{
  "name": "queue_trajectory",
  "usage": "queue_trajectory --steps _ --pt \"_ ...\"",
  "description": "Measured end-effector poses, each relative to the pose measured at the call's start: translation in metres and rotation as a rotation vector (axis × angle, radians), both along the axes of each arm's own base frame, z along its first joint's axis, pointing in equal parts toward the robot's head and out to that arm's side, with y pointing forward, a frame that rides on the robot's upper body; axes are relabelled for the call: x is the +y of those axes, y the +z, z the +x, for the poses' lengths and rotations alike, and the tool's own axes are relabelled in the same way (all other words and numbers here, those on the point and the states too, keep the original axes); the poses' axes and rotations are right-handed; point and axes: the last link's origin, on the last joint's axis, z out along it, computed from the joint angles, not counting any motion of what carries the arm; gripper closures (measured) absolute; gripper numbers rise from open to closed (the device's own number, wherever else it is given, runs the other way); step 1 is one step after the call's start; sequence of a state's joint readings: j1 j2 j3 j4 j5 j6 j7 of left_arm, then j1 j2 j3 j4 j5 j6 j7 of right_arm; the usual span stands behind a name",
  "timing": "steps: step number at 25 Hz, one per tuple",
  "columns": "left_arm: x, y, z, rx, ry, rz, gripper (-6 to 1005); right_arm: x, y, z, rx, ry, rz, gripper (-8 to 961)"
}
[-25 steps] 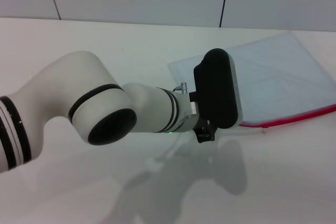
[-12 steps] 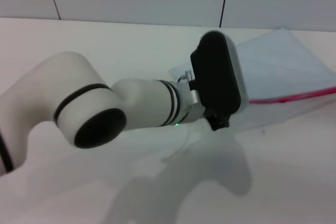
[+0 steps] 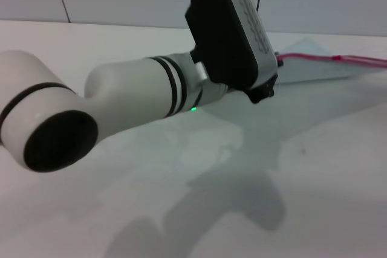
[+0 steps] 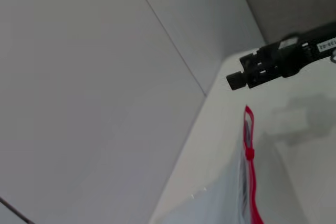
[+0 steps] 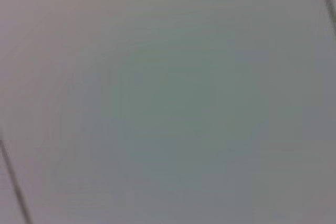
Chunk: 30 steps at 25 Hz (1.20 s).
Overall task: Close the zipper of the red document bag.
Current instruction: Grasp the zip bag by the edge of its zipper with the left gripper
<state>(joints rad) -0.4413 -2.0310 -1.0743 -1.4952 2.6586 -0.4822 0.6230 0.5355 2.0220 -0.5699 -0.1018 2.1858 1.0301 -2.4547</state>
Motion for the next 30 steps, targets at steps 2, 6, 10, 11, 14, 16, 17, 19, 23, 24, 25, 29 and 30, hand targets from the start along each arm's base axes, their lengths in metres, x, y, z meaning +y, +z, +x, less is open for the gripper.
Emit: queue_trajectory --steps 2,6,10,11,14,16,17,19,23,24,25,29,30 --pt "-0.001 0.004 0.002 -0.02 -0.009 0.017 942 0.003 0.012 -0.003 0.007 0.042 -0.038 76" --pt "-0.001 0.009 0.004 -0.044 -0.027 0.042 942 0.009 0.032 -0.012 -0.012 0.111 -0.089 76" --pt "-0.001 0.01 0.004 -0.053 -0.029 0.048 941 0.015 0.043 -0.023 -0.068 0.163 -0.133 76" --pt "-0.001 0.01 0.003 -0.053 -0.029 0.048 941 0.016 0.045 -0.025 -0.082 0.172 -0.143 76" --pt "-0.001 0.01 0.003 -0.054 -0.028 0.049 941 0.018 0.05 -0.032 -0.121 0.204 -0.166 76" --pt "-0.001 0.01 0.002 -0.053 -0.026 0.049 940 0.017 0.052 -0.036 -0.148 0.235 -0.181 76" --pt "-0.001 0.01 0.002 -0.052 -0.024 0.049 940 0.017 0.052 -0.039 -0.166 0.252 -0.191 76" --pt "-0.001 0.009 0.0 -0.049 -0.02 0.048 940 0.017 0.052 -0.042 -0.208 0.274 -0.213 76" --pt "-0.001 0.009 -0.001 -0.045 -0.017 0.047 939 0.018 0.051 -0.049 -0.297 0.313 -0.266 76" --pt "-0.001 0.009 -0.002 -0.045 -0.018 0.047 939 0.018 0.05 -0.051 -0.308 0.326 -0.277 76" --pt "-0.001 0.009 -0.002 -0.044 -0.018 0.048 939 0.017 0.05 -0.053 -0.319 0.338 -0.285 76" --pt "-0.001 0.009 -0.002 -0.039 -0.022 0.049 938 0.017 0.048 -0.063 -0.373 0.399 -0.324 76" --pt "-0.001 0.009 -0.002 -0.037 -0.023 0.048 938 0.017 0.047 -0.067 -0.387 0.416 -0.337 76"
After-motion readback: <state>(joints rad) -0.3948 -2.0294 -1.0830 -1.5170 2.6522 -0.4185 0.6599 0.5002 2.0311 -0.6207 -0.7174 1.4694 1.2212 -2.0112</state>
